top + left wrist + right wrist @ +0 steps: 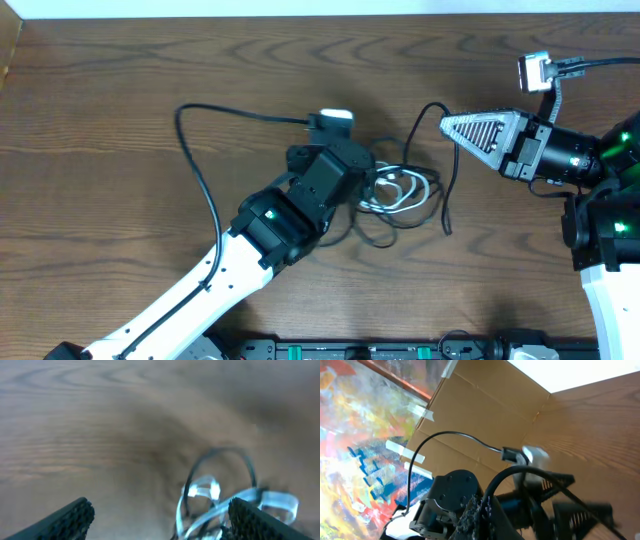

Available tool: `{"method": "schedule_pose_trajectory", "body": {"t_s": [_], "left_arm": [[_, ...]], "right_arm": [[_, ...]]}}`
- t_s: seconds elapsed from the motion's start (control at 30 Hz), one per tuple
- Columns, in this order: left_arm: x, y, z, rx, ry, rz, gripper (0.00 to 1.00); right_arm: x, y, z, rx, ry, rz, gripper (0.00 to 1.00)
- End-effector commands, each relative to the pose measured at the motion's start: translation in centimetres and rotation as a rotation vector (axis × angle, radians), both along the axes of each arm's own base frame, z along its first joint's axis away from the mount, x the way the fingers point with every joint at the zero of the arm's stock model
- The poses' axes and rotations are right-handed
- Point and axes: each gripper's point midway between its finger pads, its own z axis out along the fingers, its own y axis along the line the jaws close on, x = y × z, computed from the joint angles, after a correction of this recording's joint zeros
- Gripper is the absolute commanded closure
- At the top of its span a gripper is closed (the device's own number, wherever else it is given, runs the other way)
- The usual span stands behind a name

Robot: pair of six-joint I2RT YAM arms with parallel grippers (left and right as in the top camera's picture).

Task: Untangle cables
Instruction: 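Pull the black cable out to the upper right with the right gripper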

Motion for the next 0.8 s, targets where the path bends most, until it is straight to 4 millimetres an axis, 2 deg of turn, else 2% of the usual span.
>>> {"method": "schedule_pose_trajectory", "body": {"t_s": [0.0, 0.07, 0.17, 0.2, 0.23, 0.27, 0.37, 0.57, 0.77], "left_arm": [[-1.6, -1.8, -0.7, 0.145, 0.003, -0.293, 0.14], [-2.1, -1.3, -1.4, 0.231, 0.008, -0.362, 0.14], [-2.1, -1.4, -1.3, 0.259, -0.009, -0.394, 0.13], [-2.1, -1.4, -1.3, 0.260, -0.008, -0.393, 0.04], [-2.1, -1.4, -1.4, 0.259, -0.006, -0.394, 0.04], [-2.5, -1.7, -1.6, 0.247, 0.007, -0.415, 0.01], [-3.2, -2.8, -2.0, 0.236, 0.022, -0.505, 0.02], [-2.6, -3.4, -3.7, 0.286, 0.032, -0.547, 0.02], [-1.7, -4.4, -3.7, 0.275, -0.001, -0.549, 0.00]], "right_arm": [[0.1, -0.4, 1.1, 0.001, -0.030, -0.019, 0.99], [0.7, -0.6, 0.7, 0.001, -0.015, -0.027, 0.99], [1.1, -0.6, 0.3, 0.001, 0.004, -0.020, 0.99], [1.2, -0.6, 0.2, 0.002, 0.009, -0.017, 0.99], [1.3, -0.6, 0.1, 0.002, 0.013, -0.017, 0.99], [1.3, -0.6, 0.1, 0.003, 0.014, -0.016, 0.99], [1.1, -0.6, 0.4, 0.013, 0.032, -0.008, 0.99], [-0.1, -0.3, 2.0, 0.030, -0.009, 0.051, 0.99], [-0.1, -0.3, 2.1, 0.032, -0.008, 0.054, 0.99]]}}
